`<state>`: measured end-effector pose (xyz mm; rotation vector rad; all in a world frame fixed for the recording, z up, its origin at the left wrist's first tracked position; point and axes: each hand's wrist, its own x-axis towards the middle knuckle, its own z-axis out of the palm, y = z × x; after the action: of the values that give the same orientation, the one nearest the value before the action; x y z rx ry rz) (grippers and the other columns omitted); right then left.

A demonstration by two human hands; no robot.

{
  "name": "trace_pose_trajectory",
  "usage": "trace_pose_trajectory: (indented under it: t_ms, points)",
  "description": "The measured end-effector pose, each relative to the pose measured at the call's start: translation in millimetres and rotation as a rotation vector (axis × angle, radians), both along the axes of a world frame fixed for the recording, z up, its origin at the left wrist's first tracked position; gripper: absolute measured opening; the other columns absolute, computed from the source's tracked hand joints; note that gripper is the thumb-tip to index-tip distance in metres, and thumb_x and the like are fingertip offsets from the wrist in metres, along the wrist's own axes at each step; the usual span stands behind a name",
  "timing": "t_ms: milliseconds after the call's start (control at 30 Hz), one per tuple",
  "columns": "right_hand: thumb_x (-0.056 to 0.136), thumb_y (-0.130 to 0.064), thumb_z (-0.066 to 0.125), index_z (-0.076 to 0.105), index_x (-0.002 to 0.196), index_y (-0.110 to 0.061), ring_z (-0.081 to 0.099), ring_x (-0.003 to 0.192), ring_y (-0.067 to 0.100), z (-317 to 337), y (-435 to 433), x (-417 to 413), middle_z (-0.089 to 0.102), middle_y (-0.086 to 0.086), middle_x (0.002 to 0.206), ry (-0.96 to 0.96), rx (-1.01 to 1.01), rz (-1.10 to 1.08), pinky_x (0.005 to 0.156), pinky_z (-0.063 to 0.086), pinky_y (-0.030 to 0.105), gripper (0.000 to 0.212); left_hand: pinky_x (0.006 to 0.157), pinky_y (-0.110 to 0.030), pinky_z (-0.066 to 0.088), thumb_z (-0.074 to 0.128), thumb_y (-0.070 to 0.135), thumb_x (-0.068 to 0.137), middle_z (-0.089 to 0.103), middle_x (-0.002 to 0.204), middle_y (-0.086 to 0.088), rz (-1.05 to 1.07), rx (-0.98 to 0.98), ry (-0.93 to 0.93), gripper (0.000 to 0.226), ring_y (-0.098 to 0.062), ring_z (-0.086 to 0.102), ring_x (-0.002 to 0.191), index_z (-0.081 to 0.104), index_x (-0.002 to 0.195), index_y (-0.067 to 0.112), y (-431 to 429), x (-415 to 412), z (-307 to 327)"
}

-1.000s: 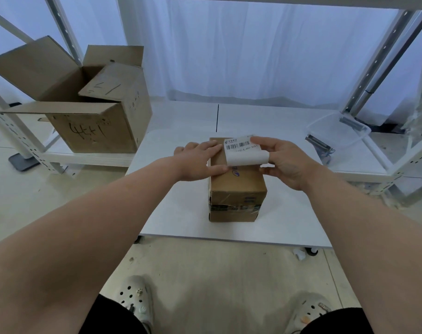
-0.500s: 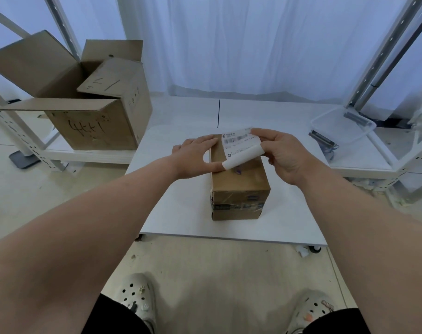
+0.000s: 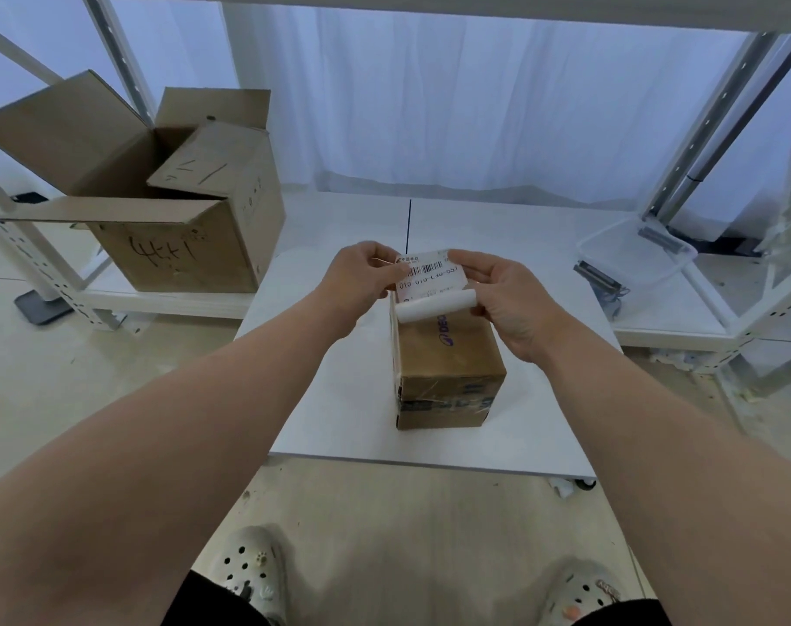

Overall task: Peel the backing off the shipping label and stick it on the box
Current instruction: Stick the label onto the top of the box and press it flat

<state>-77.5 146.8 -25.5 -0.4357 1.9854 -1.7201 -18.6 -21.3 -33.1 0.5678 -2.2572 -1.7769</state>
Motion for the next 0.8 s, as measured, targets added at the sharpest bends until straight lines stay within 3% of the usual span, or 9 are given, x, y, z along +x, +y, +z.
trace_pose_trajectory:
  t_ms: [133, 233, 300, 400, 467, 533, 633, 800]
  points:
    - [0.084, 0.011, 0.050, 0.051, 0.131, -0.011, 0.059, 0.111, 0.021, -4, 1, -2, 0.060, 0.006, 0.124, 0.022, 0.073, -0.004, 0.082, 0.052, 0.026, 0.051, 0.054, -0.009, 0.050, 0.065, 0.009, 0.087, 0.064, 0.084, -0.010, 0.040, 0.010, 0.043, 0.019, -0.010, 0.061, 0.066, 0.049, 0.098, 0.010, 0, -4, -1]
    - [0.086, 0.007, 0.051, 0.048, 0.134, -0.010, 0.059, 0.096, 0.013, -3, 2, -2, 0.057, 0.002, 0.120, 0.110, 0.231, 0.013, 0.071, 0.050, 0.016, 0.050, 0.060, -0.015, 0.053, 0.062, 0.011, 0.089, 0.067, 0.088, -0.010, 0.025, -0.052, 0.010, 0.027, -0.008, 0.063, 0.066, 0.039, 0.103, 0.011, 2, -5, -3]
    - [0.087, 0.004, 0.052, 0.048, 0.134, -0.011, 0.058, 0.096, 0.016, -5, 2, -4, 0.055, 0.002, 0.118, 0.165, 0.332, -0.005, 0.073, 0.051, 0.018, 0.049, 0.068, -0.022, 0.057, 0.060, 0.009, 0.090, 0.065, 0.095, -0.010, -0.017, -0.059, -0.018, 0.025, -0.012, 0.066, 0.073, 0.038, 0.102, 0.013, 3, -5, -5]
    - [0.087, 0.002, 0.052, 0.052, 0.129, -0.012, 0.058, 0.103, 0.022, -6, 0, -7, 0.056, 0.006, 0.117, 0.196, 0.377, -0.048, 0.077, 0.053, 0.025, 0.044, 0.066, -0.025, 0.060, 0.060, 0.005, 0.088, 0.057, 0.107, -0.010, -0.043, -0.102, -0.013, 0.020, -0.019, 0.064, 0.085, 0.043, 0.095, 0.012, 6, -5, -5]
    - [0.087, 0.001, 0.053, 0.056, 0.124, -0.013, 0.058, 0.102, 0.023, -5, -1, -9, 0.058, 0.008, 0.110, 0.222, 0.362, -0.063, 0.073, 0.051, 0.024, 0.040, 0.059, -0.018, 0.055, 0.061, 0.002, 0.086, 0.057, 0.113, -0.011, -0.051, -0.134, -0.003, 0.017, -0.024, 0.061, 0.092, 0.049, 0.086, 0.014, 7, -5, -3]
    - [0.087, -0.001, 0.056, 0.058, 0.120, -0.015, 0.058, 0.099, 0.023, -5, -2, -11, 0.059, 0.009, 0.106, 0.225, 0.345, -0.080, 0.075, 0.052, 0.027, 0.036, 0.046, -0.005, 0.040, 0.061, -0.001, 0.084, 0.060, 0.112, -0.012, -0.054, -0.121, -0.007, 0.017, -0.021, 0.058, 0.088, 0.056, 0.082, 0.014, 7, -4, -4]
    - [0.087, -0.001, 0.058, 0.059, 0.120, -0.011, 0.058, 0.099, 0.023, -6, -3, -13, 0.058, 0.010, 0.106, 0.193, 0.331, -0.094, 0.082, 0.052, 0.030, 0.035, 0.041, -0.003, 0.034, 0.060, -0.003, 0.085, 0.060, 0.103, -0.010, -0.060, -0.094, -0.026, 0.015, -0.012, 0.056, 0.073, 0.063, 0.097, 0.005, 8, -5, -4]
    - [0.087, 0.003, 0.055, 0.056, 0.124, -0.009, 0.056, 0.099, 0.025, -7, -4, -10, 0.052, 0.007, 0.109, 0.195, 0.401, -0.056, 0.061, 0.052, 0.024, 0.038, 0.044, -0.003, 0.039, 0.060, 0.000, 0.086, 0.059, 0.105, -0.009, -0.069, -0.147, -0.054, 0.034, -0.006, 0.053, 0.072, 0.059, 0.120, 0.002, 11, -5, -5]
